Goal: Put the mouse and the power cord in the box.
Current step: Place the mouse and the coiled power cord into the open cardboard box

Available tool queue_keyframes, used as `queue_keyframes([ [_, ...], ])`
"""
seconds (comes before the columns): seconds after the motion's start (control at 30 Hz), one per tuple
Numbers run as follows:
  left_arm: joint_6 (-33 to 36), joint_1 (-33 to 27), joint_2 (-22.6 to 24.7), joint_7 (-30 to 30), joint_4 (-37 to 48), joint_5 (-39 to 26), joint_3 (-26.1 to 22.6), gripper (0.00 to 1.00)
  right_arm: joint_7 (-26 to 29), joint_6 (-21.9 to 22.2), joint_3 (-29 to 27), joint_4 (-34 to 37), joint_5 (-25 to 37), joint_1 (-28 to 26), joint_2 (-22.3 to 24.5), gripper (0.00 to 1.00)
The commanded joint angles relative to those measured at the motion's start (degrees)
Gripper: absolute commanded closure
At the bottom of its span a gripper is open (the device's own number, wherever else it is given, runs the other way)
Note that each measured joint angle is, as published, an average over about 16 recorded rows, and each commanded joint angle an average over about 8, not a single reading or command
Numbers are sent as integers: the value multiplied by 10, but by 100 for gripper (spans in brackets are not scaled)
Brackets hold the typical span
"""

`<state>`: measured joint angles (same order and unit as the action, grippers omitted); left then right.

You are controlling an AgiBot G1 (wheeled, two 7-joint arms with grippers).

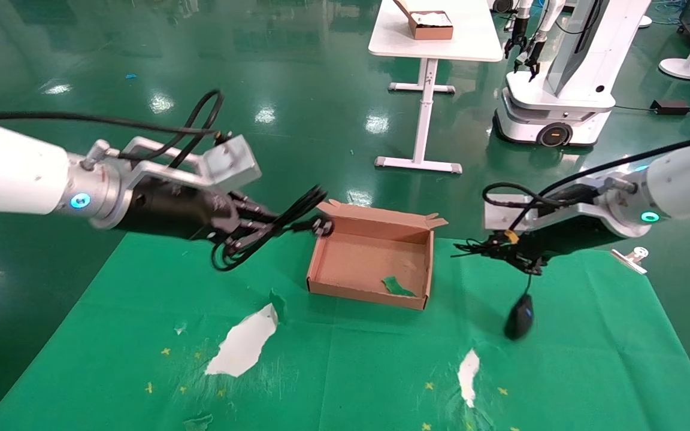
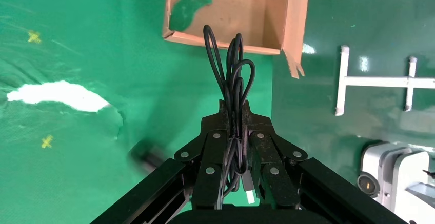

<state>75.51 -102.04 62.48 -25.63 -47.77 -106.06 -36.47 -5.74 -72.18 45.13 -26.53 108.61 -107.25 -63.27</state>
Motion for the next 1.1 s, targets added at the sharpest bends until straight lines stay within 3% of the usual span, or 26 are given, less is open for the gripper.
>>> queue_keyframes([
  [0.03, -6, -8, 8, 3, 7, 4, 3, 100, 9, -1, 1, -16, 4, -3, 5, 100],
  [0.53, -93, 36, 88, 18, -20, -36, -21, 100, 108, -10, 1, -158, 16, 22, 40, 100],
  [0.73, -211, 87, 145, 25, -36, -109, -68, 100, 145, -23, 3, -218, 34, 8, 58, 100],
  [0.93, -366, 127, 162, -10, -47, -183, -170, 100, 181, -45, 4, -272, 50, -12, 78, 100],
  [1.1, -473, 133, 165, -69, -40, -222, -253, 40, 216, -64, 7, -315, 63, -15, 92, 100],
])
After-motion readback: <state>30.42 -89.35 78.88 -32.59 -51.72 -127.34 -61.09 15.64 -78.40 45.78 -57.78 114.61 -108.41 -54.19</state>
